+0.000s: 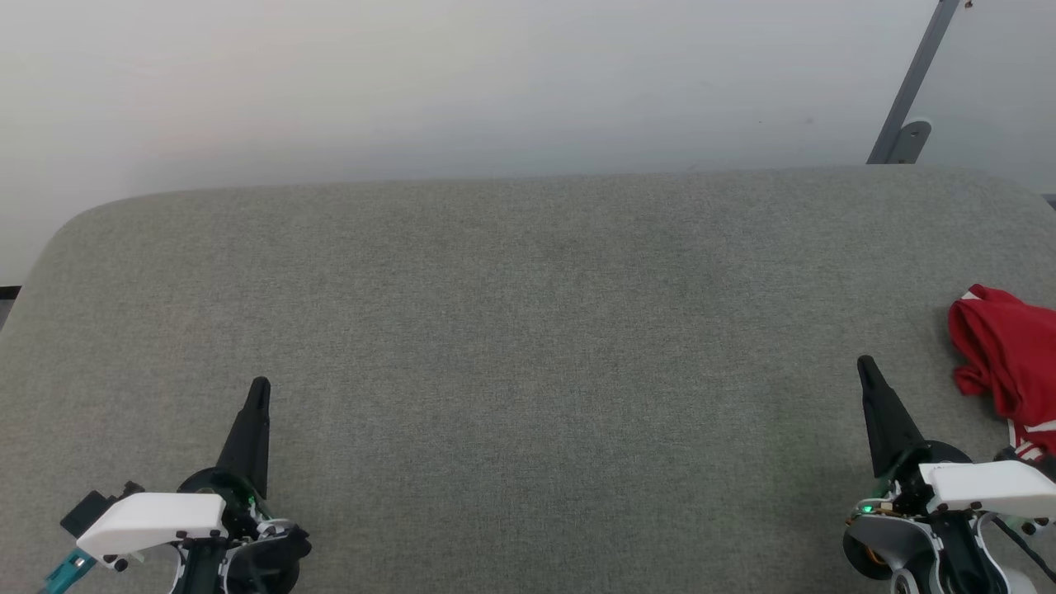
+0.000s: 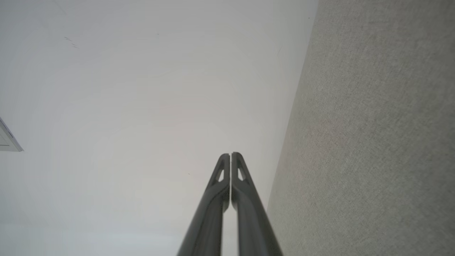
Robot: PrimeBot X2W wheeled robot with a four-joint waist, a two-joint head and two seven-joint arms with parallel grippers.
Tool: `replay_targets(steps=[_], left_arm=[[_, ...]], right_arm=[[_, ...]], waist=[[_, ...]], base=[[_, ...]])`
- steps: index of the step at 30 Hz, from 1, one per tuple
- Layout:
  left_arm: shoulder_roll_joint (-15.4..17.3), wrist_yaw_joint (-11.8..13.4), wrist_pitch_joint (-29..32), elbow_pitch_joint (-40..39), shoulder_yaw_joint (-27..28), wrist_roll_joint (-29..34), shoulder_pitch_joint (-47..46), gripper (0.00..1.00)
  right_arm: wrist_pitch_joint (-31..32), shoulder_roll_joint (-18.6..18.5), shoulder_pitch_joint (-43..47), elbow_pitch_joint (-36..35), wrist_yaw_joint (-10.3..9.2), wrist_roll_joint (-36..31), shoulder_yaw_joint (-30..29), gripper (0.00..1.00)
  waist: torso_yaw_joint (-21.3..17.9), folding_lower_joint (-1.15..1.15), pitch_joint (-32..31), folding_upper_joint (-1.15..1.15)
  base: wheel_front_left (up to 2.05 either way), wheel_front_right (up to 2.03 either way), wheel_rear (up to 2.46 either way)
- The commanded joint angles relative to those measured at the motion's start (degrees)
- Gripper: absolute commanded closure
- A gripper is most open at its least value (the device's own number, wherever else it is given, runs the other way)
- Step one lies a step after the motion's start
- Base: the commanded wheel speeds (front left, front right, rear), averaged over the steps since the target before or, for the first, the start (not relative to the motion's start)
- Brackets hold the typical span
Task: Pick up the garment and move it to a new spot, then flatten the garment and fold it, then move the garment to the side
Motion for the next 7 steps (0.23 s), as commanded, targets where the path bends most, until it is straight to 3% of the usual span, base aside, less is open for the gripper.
replay_targets(steps=[1, 7], left_arm=[[-0.2, -0.2, 0.1, 0.0, 0.2, 0.1, -0.7, 1.00], [-0.2, -0.2, 0.2, 0.0, 0.3, 0.2, -0.7, 1.00]], right_arm=[[0.1, 0.1, -0.3, 0.2, 0.00, 0.2, 0.0, 1.00], [0.1, 0.1, -0.3, 0.2, 0.00, 0.2, 0.0, 1.00]], waist=[[0.0, 0.00, 0.0, 0.00], [0.0, 0.00, 0.0, 0.00]], base=[[0.00, 0.00, 0.00], [0.00, 0.00, 0.00]])
